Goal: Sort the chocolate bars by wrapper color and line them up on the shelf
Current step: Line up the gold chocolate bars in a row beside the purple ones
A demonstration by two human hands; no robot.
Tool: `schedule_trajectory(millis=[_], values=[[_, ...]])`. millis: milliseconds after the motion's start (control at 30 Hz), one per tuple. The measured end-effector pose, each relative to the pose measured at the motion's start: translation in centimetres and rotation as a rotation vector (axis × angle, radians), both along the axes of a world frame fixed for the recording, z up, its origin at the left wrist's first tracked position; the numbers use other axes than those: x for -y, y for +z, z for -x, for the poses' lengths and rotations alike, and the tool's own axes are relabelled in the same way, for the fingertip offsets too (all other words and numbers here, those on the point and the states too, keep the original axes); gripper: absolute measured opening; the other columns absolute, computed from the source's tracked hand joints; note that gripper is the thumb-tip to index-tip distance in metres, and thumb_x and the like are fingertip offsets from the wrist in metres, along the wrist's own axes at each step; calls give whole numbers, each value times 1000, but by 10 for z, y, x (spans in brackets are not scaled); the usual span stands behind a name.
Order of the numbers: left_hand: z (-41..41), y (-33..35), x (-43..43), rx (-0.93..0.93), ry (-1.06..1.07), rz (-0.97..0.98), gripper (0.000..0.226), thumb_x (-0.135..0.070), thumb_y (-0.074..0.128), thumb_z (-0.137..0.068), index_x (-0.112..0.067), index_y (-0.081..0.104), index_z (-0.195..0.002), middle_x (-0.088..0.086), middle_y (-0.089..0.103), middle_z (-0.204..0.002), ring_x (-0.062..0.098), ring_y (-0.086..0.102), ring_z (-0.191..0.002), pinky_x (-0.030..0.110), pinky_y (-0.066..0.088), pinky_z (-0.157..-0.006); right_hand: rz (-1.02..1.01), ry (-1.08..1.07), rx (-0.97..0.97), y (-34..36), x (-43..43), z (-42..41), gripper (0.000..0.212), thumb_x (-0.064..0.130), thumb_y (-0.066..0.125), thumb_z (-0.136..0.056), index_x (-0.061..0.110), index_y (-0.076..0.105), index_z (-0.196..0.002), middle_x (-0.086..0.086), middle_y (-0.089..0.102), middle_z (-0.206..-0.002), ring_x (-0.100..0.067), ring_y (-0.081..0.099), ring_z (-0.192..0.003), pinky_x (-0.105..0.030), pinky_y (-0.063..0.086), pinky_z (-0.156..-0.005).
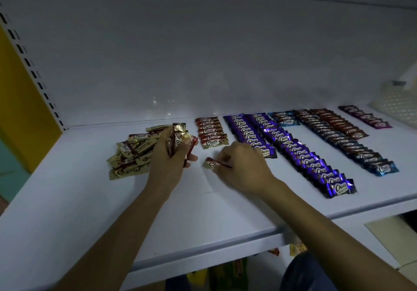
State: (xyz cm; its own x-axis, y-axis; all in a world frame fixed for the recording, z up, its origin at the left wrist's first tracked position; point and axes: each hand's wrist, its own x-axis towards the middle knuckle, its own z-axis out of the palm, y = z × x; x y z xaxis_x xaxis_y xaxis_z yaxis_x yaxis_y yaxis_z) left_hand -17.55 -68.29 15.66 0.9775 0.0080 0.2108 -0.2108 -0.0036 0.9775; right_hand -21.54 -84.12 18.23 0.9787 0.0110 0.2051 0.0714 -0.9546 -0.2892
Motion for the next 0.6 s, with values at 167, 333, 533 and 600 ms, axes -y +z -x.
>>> schedule_trajectory(millis=[167,333,533,600], values=[[-1,-1,-1,-23,-11,32,28,-14,54,-97,-5,53,-124,9,70,-106,11,68,-69,17,47,-52,55,15,101,1,4,-18,23,19,61,-86,34,69,-101,7,63,-110,-19,49,-108,-30,25,-85],[-4,-2,-3,-30,4,67,24,-9,55,-95,-8,56,-119,3,69,-106,14,72,-80,19,53,-58,95,-8,142,-4,6,-44,27,21,63,-86,32,67,-110,3,58,-119,-20,44,-115,-30,24,-89],[-7,-4,-4,-58,-48,144,26,-7,58,-94,-8,56,-120,8,70,-110,25,72,-87,32,59,-70,28,7,213,-9,0,-54,20,27,57,-90,26,70,-105,1,64,-106,-21,53,-101,-33,37,-86],[-8,-6,-6,-53,-33,143,25,-19,64,-91,-14,60,-115,9,70,-107,30,70,-93,44,57,-81,-424,85,200,-7,-11,-43,16,30,57,-93,23,70,-88,9,66,-83,-9,60,-81,-30,46,-73]])
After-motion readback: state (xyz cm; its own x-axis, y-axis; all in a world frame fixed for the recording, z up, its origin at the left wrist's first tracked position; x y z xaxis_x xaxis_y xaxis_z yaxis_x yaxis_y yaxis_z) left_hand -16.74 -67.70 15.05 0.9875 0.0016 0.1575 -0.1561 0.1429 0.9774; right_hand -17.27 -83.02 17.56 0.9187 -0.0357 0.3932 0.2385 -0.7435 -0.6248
